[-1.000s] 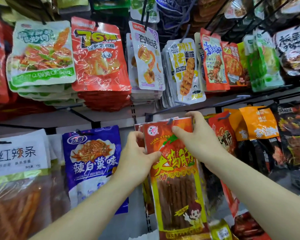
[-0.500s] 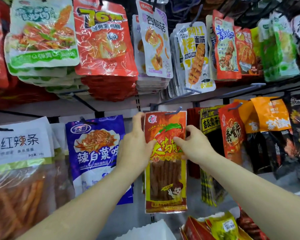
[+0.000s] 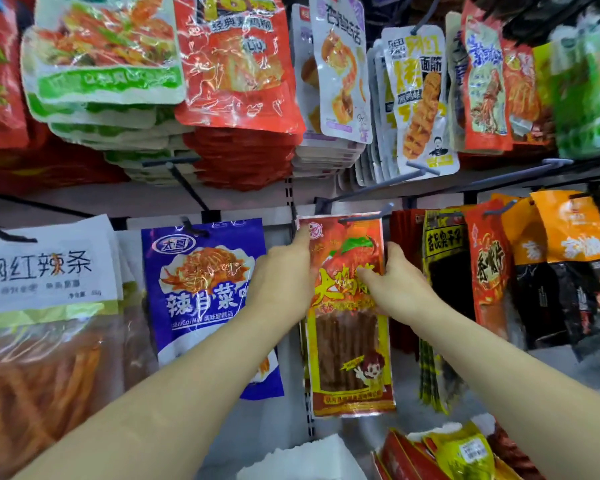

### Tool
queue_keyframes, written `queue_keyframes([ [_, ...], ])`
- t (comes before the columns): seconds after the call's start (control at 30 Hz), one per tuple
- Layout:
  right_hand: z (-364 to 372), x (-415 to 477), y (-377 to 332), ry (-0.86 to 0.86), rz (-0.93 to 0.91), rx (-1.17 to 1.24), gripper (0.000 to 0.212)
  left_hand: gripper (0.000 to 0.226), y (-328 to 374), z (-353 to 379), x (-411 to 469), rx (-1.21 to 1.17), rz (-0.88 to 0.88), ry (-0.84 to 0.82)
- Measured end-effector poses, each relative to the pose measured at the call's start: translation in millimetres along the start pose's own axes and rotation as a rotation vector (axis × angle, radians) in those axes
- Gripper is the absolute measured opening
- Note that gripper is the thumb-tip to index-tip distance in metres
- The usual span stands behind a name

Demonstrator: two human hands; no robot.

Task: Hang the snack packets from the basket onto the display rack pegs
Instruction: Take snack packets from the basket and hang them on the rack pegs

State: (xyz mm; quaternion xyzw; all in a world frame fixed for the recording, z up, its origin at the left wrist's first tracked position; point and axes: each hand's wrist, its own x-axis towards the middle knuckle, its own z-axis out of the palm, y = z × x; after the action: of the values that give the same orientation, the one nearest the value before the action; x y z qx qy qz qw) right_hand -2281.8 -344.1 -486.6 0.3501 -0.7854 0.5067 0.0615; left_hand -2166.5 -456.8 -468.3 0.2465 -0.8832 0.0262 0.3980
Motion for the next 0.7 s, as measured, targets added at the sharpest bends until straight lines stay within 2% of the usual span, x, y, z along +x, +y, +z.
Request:
queue_keyframes([
  [0.17,-7.5,-21.6,-0.9,-0.019,-0.033,0.007,0.075,0.053,1.7,-14.5,-25.0,-0.152,0.093,0.032],
  [0.3,-11.9,-36.1,-2.5,0.059,-0.09,-0.07,0.075,0.042,3.4,-23.8,-50.4,-0.361,0.23,0.065],
  [0.47,-18.4,-71.9,-4.5,0.087,-0.071,-0.021,0.043,0.031,-11.3,-27.9,-100.3,-0.506,0.251,0.028],
  [0.57,-24.2,-104.9,-2.0,-0.005,-0.012,-0.07,0.023,0.029,-6.6,-22.0,-124.4,-0.629,0.245,-0.07],
  [0.7,-58.4,-156.3,12.3,-0.139,0.082,-0.238,0.012,0.022,35.3,-13.5,-134.0,-0.765,0.396,-0.169],
])
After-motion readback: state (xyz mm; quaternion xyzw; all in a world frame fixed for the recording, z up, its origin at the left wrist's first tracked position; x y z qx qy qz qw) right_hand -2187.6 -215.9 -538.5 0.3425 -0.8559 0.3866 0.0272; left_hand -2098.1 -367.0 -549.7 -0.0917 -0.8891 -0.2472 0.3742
